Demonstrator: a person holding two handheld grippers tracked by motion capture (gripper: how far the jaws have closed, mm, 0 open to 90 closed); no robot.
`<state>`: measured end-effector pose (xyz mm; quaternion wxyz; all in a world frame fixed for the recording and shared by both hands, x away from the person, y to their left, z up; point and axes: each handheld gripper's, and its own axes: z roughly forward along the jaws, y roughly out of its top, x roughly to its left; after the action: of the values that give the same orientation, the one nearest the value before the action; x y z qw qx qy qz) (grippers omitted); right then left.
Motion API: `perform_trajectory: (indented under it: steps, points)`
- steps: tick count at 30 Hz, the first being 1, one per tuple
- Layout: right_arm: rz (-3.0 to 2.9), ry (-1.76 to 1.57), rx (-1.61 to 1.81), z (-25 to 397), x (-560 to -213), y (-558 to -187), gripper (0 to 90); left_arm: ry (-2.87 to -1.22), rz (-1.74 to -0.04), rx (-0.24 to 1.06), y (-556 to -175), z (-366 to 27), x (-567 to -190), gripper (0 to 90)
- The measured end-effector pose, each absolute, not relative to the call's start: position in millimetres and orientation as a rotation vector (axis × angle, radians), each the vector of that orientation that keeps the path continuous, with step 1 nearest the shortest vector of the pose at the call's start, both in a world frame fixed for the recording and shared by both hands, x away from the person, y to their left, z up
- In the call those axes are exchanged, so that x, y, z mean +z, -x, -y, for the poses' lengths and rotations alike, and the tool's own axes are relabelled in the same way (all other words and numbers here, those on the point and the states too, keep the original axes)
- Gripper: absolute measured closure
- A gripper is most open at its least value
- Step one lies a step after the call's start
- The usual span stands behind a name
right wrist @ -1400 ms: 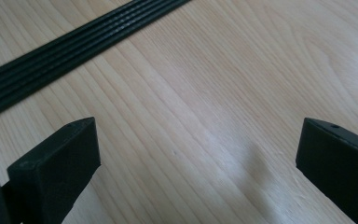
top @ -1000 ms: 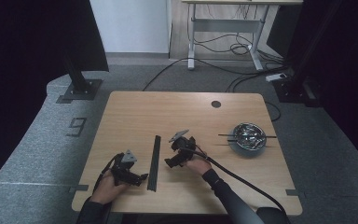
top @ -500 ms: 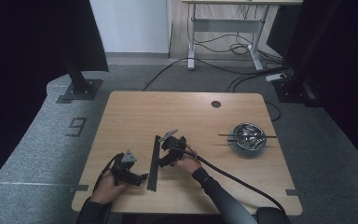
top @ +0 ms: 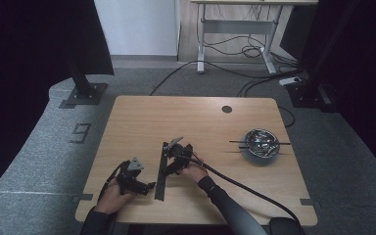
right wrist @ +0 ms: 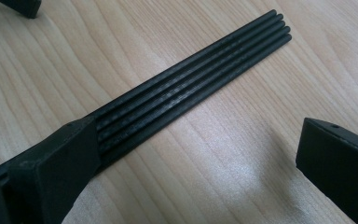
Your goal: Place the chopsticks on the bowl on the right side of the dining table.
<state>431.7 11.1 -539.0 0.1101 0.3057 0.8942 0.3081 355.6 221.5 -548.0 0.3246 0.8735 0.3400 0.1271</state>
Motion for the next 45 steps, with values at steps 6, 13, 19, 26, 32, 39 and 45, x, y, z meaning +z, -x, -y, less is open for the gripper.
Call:
perform_trajectory:
  steps: [6, 13, 19, 26, 32, 39, 45]
  points:
    - [-2.63, -0.904, 0.904, -10, -539, -433, 0.0, -2.289, -0.892, 0.333, -356, -221, -548, 0.0]
    - [-2.615, -0.899, 0.852, -8, -539, -434, 0.0, -2.291, -0.892, 0.333, -356, -222, -548, 0.0]
    - [-2.619, -0.912, 0.861, -8, -542, -435, 0.0, -2.292, -0.891, 0.333, -356, -222, -548, 0.0]
    - [-2.625, -0.924, 0.837, -2, -541, -436, 0.0, -2.291, -0.892, 0.333, -356, -222, -548, 0.0]
    - [-2.644, -0.945, 0.824, 11, -541, -437, 0.0, -2.289, -0.892, 0.333, -355, -222, -548, 0.0]
    - [-2.617, -1.008, 0.822, 27, -542, -444, 0.0, -2.29, -0.892, 0.333, -355, -222, -548, 0.0]
    - [-2.584, -1.025, 0.804, 34, -541, -448, 0.0, -2.29, -0.892, 0.333, -355, -222, -548, 0.0]
